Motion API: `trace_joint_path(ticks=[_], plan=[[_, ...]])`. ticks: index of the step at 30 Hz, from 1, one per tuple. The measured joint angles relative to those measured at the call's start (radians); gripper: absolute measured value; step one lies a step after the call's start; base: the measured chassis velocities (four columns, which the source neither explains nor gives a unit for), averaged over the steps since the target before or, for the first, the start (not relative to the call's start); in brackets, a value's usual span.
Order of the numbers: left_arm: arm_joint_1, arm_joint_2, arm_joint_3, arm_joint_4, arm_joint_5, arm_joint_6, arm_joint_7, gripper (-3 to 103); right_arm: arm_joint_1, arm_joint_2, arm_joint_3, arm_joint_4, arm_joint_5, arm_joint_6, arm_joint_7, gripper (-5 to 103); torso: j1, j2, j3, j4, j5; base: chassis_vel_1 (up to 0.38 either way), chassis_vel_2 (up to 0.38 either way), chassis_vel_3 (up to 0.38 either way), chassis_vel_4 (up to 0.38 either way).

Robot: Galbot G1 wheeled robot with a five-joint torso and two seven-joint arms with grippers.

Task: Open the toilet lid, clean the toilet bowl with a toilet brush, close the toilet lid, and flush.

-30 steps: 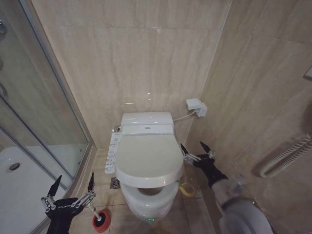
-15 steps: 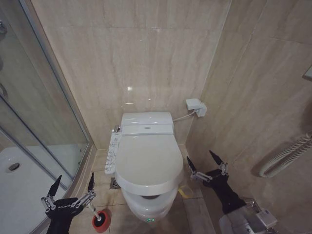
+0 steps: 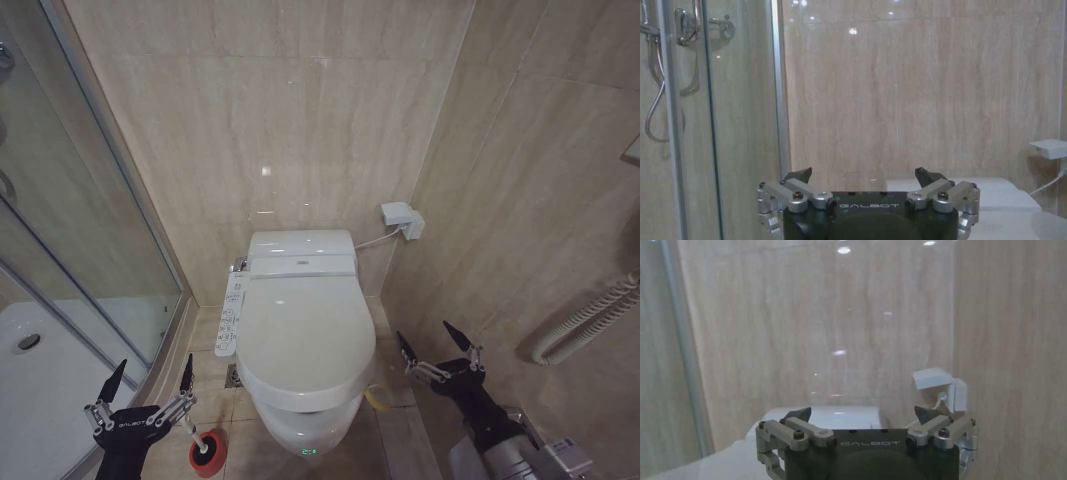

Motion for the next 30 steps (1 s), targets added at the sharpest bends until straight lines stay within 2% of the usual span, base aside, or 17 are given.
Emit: trace_joint_path(ticks=[3,5,10,17,22,30], plan=[[0.000,0.000,0.000,0.000,0.000,0.000,0.000,100,0.007,0.034,-0.003,-0.004,-0.013,0.008,0.002,100,0.000,0.000,0.000,-0.0001,-0.0001,0.000,0.000,0.000,0.000],[0.000,0.000,0.000,0.000,0.000,0.000,0.000,100,0.016,0.063,-0.005,-0.026,-0.040,0.043,0.000,100,0.000,0.000,0.000,0.0000,0.0001,0.000,0.000,0.000,0.000],[0.000,0.000,0.000,0.000,0.000,0.000,0.000,100,0.009,0.068,-0.025,-0.045,-0.058,0.078,0.000,100,0.000,0.000,0.000,0.0000,0.0001,0.000,0.000,0.000,0.000],[0.000,0.000,0.000,0.000,0.000,0.000,0.000,100,0.023,0.062,0.002,-0.047,-0.029,0.075,0.011,100,0.000,0.000,0.000,0.0000,0.0001,0.000,0.000,0.000,0.000],[0.000,0.000,0.000,0.000,0.000,0.000,0.000,100,0.039,0.026,0.062,-0.051,0.029,0.047,0.012,100,0.000,0.000,0.000,0.0000,0.0002,0.000,0.000,0.000,0.000],[0.000,0.000,0.000,0.000,0.000,0.000,0.000,100,0.037,0.020,0.048,-0.049,0.040,0.033,0.013,100,0.000,0.000,0.000,0.0000,0.0002,0.000,0.000,0.000,0.000]])
